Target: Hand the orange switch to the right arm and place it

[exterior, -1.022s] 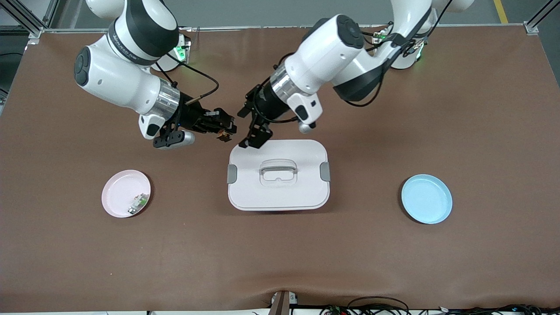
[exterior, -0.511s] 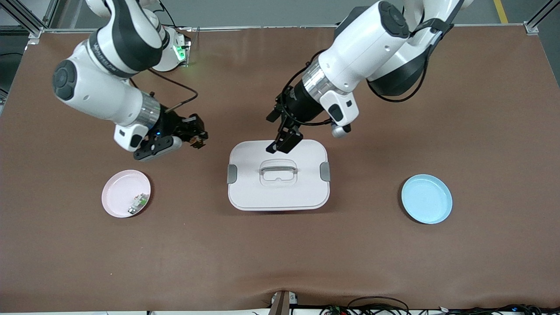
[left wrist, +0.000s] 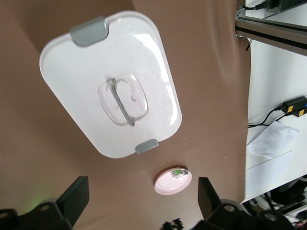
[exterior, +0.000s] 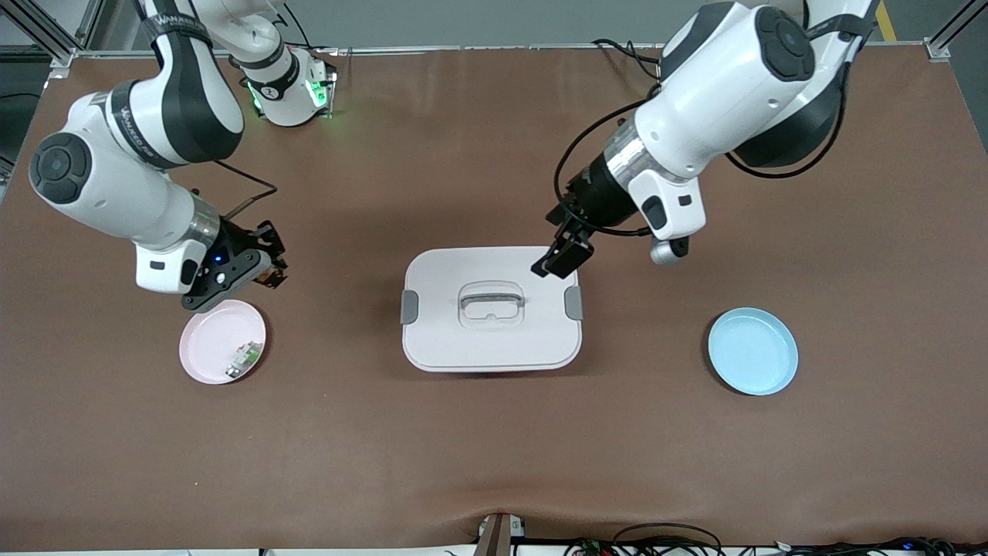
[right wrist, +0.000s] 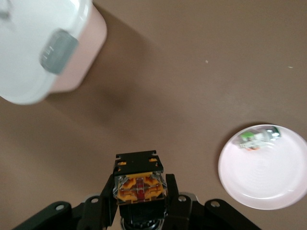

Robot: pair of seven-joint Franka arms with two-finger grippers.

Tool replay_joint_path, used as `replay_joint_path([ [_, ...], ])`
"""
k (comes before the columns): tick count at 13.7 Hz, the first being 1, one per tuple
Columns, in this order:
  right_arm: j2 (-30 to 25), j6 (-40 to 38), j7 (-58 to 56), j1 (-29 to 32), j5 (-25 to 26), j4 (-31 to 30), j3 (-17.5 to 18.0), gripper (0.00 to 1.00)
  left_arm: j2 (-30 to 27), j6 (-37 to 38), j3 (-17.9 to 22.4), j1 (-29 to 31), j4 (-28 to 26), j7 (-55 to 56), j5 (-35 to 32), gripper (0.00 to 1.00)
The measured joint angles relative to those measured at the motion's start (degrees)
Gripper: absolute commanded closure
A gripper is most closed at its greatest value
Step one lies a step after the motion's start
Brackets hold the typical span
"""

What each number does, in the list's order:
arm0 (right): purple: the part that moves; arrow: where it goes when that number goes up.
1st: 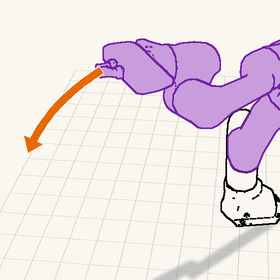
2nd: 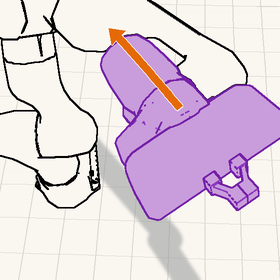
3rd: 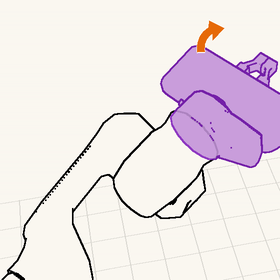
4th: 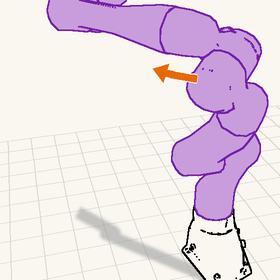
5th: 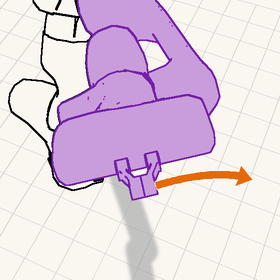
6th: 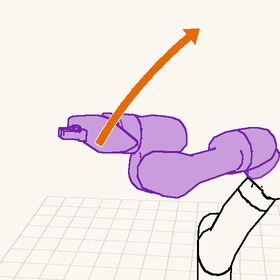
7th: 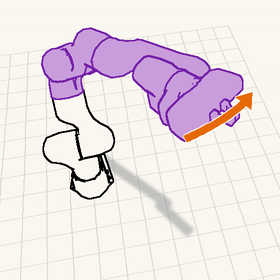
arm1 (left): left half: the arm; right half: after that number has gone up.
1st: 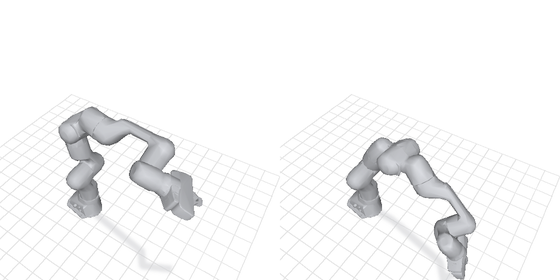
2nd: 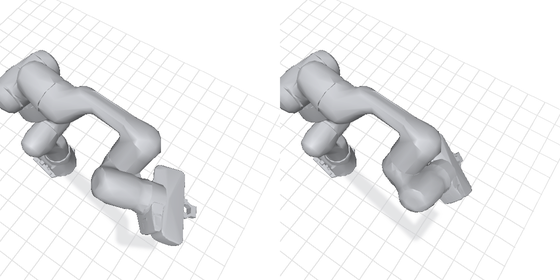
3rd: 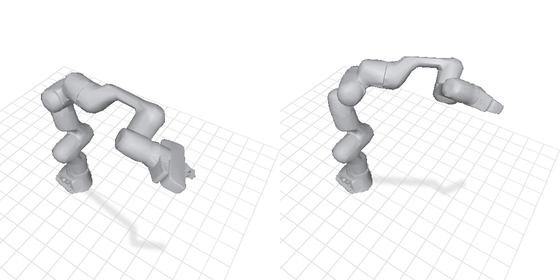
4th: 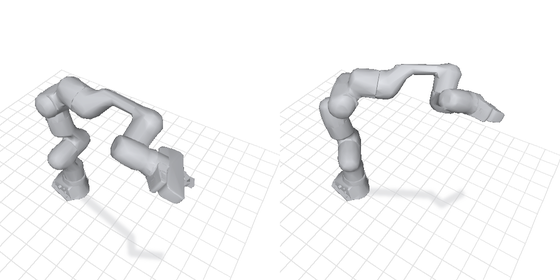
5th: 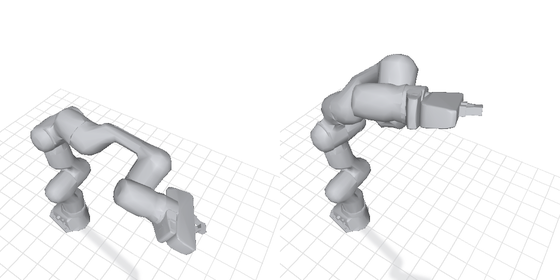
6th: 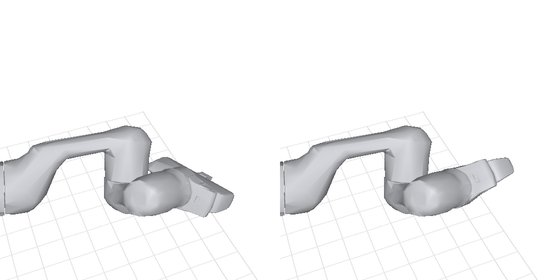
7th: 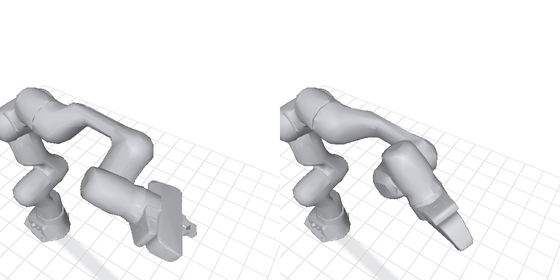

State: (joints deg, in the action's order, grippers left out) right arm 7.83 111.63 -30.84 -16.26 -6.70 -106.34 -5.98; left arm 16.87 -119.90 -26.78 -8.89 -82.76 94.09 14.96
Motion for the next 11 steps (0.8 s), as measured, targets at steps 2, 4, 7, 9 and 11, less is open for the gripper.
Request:
replay_joint_path([
  [2,1.16,0.12,-5.29,0.93,4.13,0.02,-0.01,1.0,-0.78,3.74,0.2,1.38,0.56,-7.63,-0.03,0.0],
  [4,2.46,0.77,-9.79,2.09,7.17,0.07,0.0,1.0,-1.33,7.56,0.32,3.72,0.93,-14.89,-0.06,0.0],
  [7,4.43,3.59,-18.3,4.97,9.13,0.15,-0.01,1.0,-1.42,12.67,0.54,7.89,1.05,-24.84,-0.08,0.0],
  [9,5.74,5.91,-25.03,7.4,9.22,0.18,-0.04,1.0,-1.43,15.51,0.63,10.37,1.09,-31.48,-1.15,0.0],
  [11,7.22,7.9,-29.84,9.53,9.22,0.2,-0.06,1.0,-1.68,17.95,0.63,11.56,1.36,-38.21,-4.97,0.0],
])
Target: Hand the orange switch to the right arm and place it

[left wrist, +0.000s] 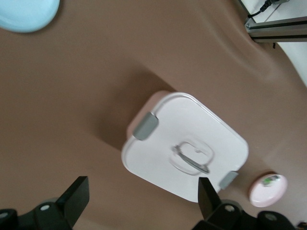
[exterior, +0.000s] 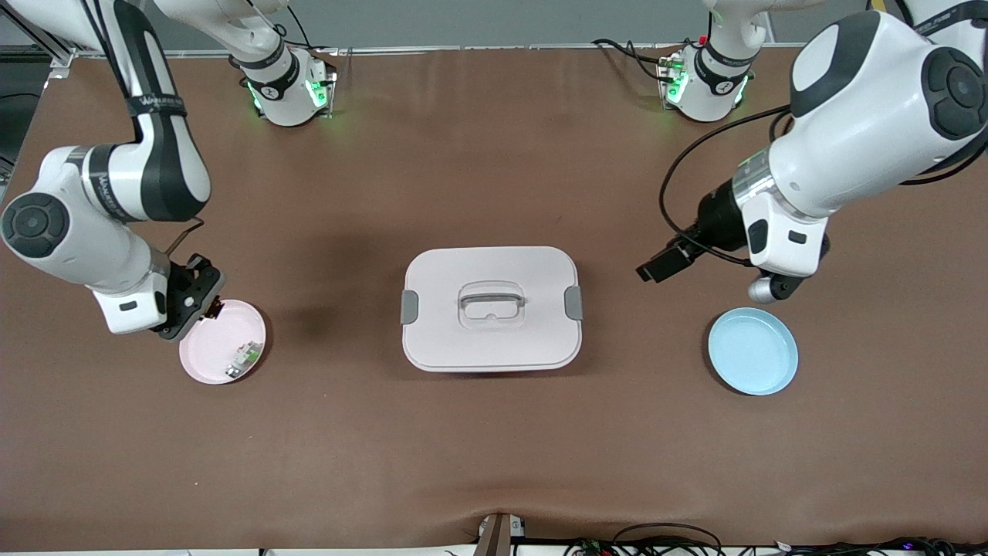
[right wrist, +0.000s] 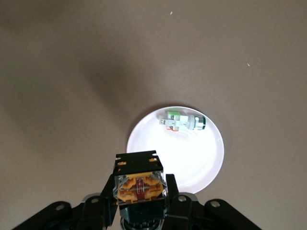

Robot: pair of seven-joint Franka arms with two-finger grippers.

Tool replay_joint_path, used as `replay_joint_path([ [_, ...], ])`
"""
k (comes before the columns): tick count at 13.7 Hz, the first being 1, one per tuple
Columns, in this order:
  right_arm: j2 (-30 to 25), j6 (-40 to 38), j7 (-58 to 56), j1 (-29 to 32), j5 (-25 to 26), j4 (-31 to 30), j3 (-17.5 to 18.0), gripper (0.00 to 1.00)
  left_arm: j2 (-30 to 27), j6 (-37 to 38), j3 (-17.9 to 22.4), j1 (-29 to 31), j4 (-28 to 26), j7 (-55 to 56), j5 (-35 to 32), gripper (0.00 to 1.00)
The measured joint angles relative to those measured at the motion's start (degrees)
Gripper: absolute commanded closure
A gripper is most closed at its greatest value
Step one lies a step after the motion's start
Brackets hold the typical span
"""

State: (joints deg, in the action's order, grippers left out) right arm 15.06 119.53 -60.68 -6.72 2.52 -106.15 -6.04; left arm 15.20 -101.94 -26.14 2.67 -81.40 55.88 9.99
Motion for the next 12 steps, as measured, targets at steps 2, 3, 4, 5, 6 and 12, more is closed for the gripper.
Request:
replay_joint_path([
  [2,1.71,2.46,-3.16,1.21,0.03,0.01,0.01,1.0,-0.89,2.76,-0.04,0.15,0.28,-6.25,-5.41,0.0],
  [3,2.72,4.06,-4.71,1.6,0.05,0.01,0.01,1.0,-1.37,4.39,-0.03,0.52,0.28,-9.67,-7.39,0.0],
  [4,3.75,5.73,-6.2,1.97,0.07,0.0,0.01,1.0,-1.69,5.61,0.0,1.39,0.28,-13.45,-8.38,0.0],
  [5,4.9,7.46,-7.55,2.33,0.09,0.0,0.0,1.0,-1.81,6.37,0.03,2.59,0.27,-17.19,-8.79,0.0],
  [6,6.13,9.14,-8.8,2.66,0.09,0.02,0.0,1.0,-1.81,6.84,0.05,4.09,0.23,-20.29,-8.93,0.0],
  [12,12.48,15.83,-10.99,3.9,5.16,0.08,-0.02,1.0,-3.18,9.25,0.0,14.14,-2.13,-39.53,-10.78,0.0],
])
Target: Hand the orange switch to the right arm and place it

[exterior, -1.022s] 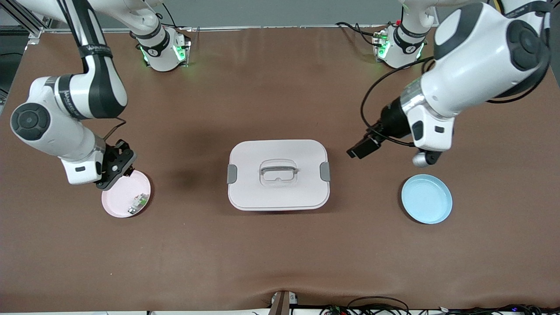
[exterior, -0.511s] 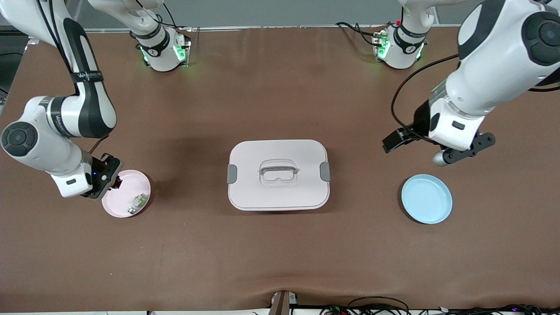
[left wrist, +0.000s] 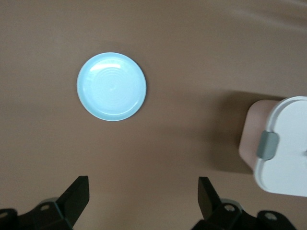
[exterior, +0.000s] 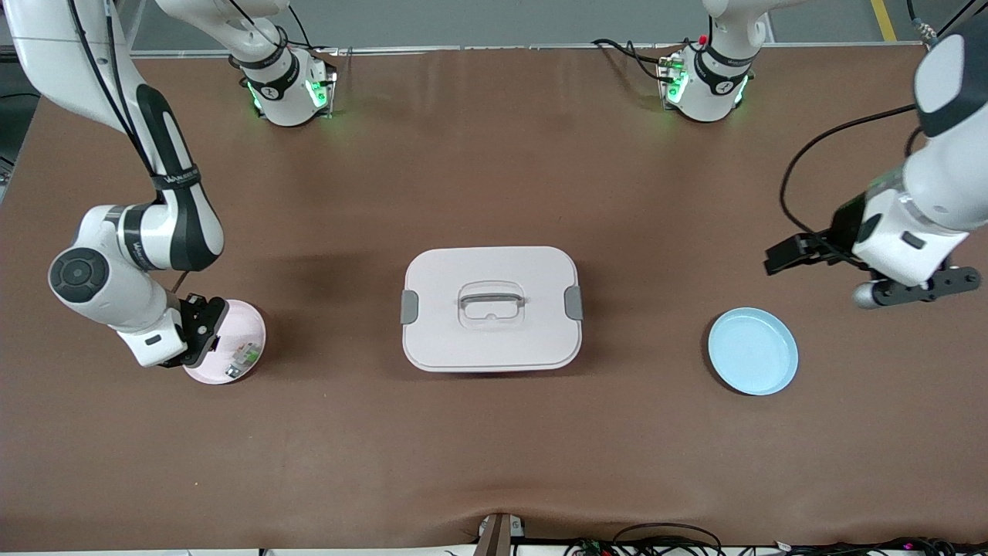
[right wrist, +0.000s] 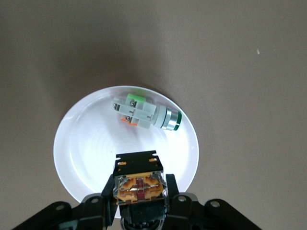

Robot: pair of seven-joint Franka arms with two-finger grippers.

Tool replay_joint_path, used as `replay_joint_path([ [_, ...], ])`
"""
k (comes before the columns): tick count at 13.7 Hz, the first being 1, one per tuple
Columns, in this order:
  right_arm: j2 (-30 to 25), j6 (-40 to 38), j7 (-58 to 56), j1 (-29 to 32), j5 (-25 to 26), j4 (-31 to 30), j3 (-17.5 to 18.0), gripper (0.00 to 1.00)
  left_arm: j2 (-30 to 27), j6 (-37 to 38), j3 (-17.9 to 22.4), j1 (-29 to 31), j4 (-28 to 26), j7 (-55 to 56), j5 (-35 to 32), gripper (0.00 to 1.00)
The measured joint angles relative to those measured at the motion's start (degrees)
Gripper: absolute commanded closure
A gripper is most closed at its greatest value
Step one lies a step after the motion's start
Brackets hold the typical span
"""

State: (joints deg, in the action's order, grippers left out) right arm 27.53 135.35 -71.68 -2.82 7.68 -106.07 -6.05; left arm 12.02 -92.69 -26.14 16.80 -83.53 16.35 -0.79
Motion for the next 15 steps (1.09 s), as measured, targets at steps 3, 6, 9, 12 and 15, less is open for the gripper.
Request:
replay_joint_path([
  [3,1.99,1.82,-0.4,0.83,0.29,0.0,-0.01,1.0,-3.65,0.07,-0.08,3.97,-4.17,-7.51,0.0,0.0],
  [6,3.83,4.15,-0.6,1.7,0.29,-0.04,-0.01,1.0,-7.55,-0.69,-0.15,6.32,-8.39,-9.65,0.95,0.0],
  [9,6.02,6.46,-0.9,2.61,0.32,-0.08,-0.02,1.0,-13.3,-6.43,-0.16,7.0,-16.29,-10.83,3.97,0.0],
  [12,6.94,6.63,-0.98,2.74,0.33,-0.08,0.04,1.0,-18.19,-10.93,0.44,6.13,-23.03,-10.95,5.38,0.0],
  [15,7.39,6.66,-0.98,2.72,0.34,-0.06,0.24,1.0,-19.22,-11.47,9.74,-2.26,-23.91,-11.29,5.43,0.0],
])
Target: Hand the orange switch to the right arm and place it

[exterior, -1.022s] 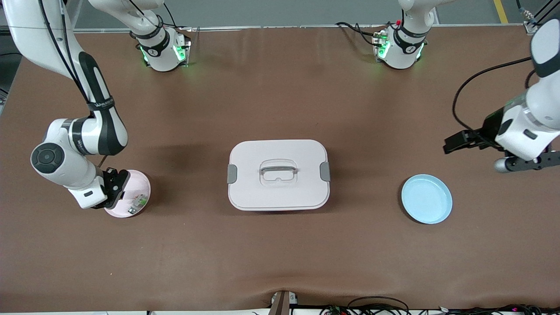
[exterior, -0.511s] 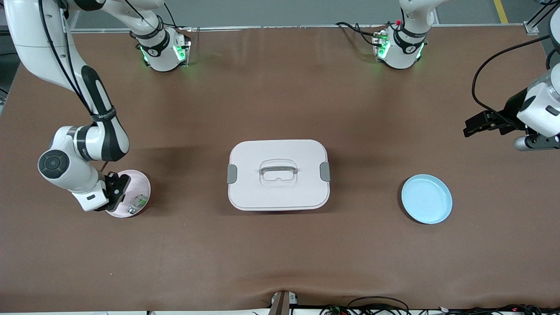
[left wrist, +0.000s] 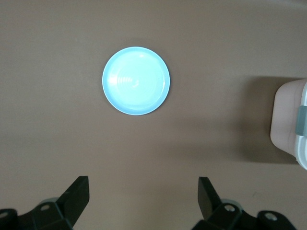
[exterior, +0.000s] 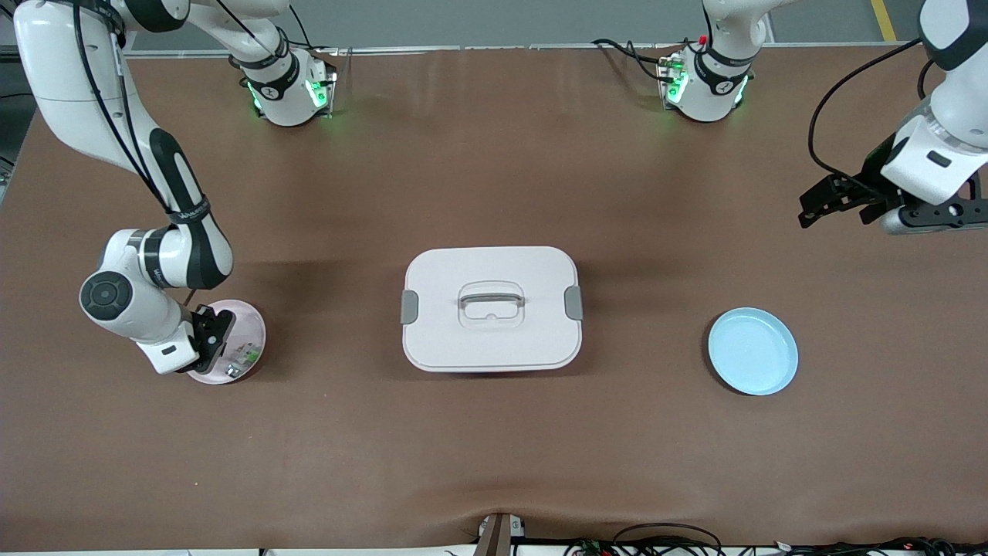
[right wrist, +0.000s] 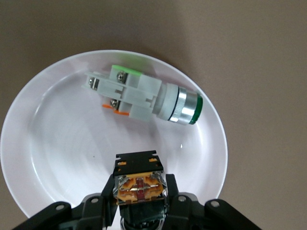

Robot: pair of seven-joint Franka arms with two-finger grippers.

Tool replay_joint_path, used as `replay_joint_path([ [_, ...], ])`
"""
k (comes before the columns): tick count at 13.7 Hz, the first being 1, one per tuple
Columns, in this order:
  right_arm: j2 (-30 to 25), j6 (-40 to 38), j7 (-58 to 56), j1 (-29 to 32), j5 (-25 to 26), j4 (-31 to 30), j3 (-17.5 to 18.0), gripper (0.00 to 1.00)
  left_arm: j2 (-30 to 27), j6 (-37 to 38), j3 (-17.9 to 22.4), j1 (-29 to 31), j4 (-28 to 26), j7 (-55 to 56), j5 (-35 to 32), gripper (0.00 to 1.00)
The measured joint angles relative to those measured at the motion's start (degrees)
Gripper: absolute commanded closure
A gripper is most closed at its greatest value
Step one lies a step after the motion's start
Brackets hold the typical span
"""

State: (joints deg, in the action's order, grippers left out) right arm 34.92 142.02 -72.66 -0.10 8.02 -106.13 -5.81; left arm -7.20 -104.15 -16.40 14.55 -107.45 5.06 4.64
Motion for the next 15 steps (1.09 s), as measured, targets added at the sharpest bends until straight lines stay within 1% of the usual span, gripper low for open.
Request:
replay_joint_path([
  [4,0.9,0.08,-0.04,-0.14,0.23,0.0,0.21,1.0,0.0,-0.34,12.76,-12.76,0.08,-0.85,0.0,0.0],
  [5,1.03,0.1,-0.04,-0.18,0.26,0.0,0.26,1.0,0.01,-0.46,15.41,-15.62,0.25,-0.85,-0.09,0.0],
  [6,1.11,0.12,-0.04,-0.2,0.27,0.0,0.3,1.0,0.06,-0.57,17.24,-17.55,0.71,-0.87,-0.51,0.0],
  [7,1.16,0.12,-0.04,-0.2,0.29,0.0,0.32,0.78,0.18,-0.62,17.98,-18.3,1.43,-0.96,-1.18,0.0],
  [8,1.18,0.12,0.02,-0.2,0.29,0.0,0.33,0.01,0.41,-0.63,18.12,-18.38,2.45,-1.41,-1.55,0.0],
  [11,1.33,0.12,0.79,-0.05,0.29,0.01,0.18,0.0,2.31,0.89,18.14,-18.4,6.05,-2.99,-3.91,0.0],
  [15,1.43,0.08,1.14,0.02,0.29,0.07,0.11,0.0,7.47,4.15,17.31,-18.45,13.33,-3.15,-4.58,0.0],
])
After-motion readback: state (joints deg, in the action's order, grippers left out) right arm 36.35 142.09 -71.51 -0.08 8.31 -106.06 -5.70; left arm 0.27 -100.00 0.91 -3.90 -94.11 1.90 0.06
